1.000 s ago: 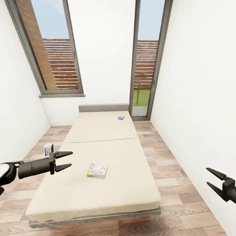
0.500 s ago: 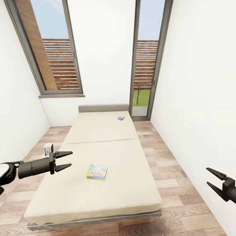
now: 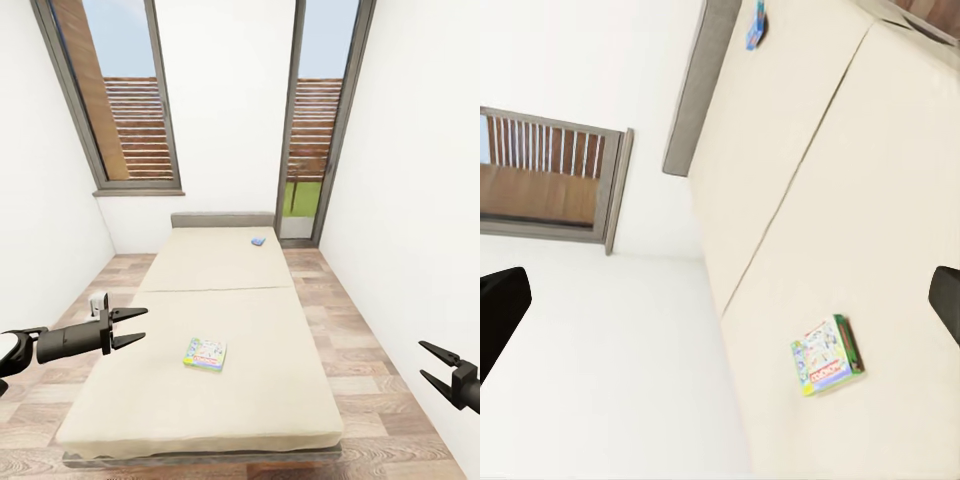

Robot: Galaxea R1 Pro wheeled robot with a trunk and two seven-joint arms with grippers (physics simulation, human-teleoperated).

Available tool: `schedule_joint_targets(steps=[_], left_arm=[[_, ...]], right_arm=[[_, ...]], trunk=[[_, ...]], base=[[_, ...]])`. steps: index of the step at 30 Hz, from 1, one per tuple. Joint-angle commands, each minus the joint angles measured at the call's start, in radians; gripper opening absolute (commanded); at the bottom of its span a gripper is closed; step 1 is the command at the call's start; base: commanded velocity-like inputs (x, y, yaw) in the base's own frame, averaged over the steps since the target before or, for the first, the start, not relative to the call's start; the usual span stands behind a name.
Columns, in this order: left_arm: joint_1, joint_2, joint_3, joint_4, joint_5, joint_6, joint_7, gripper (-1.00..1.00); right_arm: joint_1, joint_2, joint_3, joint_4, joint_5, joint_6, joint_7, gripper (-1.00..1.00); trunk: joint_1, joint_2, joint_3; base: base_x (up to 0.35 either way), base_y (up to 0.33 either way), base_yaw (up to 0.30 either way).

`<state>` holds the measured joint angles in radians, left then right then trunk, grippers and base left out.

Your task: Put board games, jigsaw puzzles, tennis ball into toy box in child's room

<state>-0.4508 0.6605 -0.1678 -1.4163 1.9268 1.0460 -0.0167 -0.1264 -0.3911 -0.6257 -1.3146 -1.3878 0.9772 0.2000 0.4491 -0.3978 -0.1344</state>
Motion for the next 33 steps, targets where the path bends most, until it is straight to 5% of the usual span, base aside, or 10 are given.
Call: schedule_joint_targets(steps=[1,17,33], left_arm=[[-0.002,0.001,-0.002,0.0,0.001,0.001,-0.002,1.0],[-0.002,0.001,-0.001,0.0,0.0,0.001,-0.002,1.0],[-0.001,0.001,-0.001,0.0,0.0,0.001,-0.002,1.0]], right_arm=[[-0.001,0.0,-0.002,0.001,0.01,0.005,0.01,1.0],[-0.001,0.0,-0.002,0.0,0.01,0.004,0.01,1.0],[-0.001,0.0,-0.004,0.001,0.012,0.002,0.009,1.0]], trunk=[[0.001,-0.002,-0.003],[0.001,-0.002,-0.009],[0.001,-0.002,-0.009]], base=[[0.155,-0.041,0.228],[0.126,-0.023,0.11],[0.07,-0.174,0.003]])
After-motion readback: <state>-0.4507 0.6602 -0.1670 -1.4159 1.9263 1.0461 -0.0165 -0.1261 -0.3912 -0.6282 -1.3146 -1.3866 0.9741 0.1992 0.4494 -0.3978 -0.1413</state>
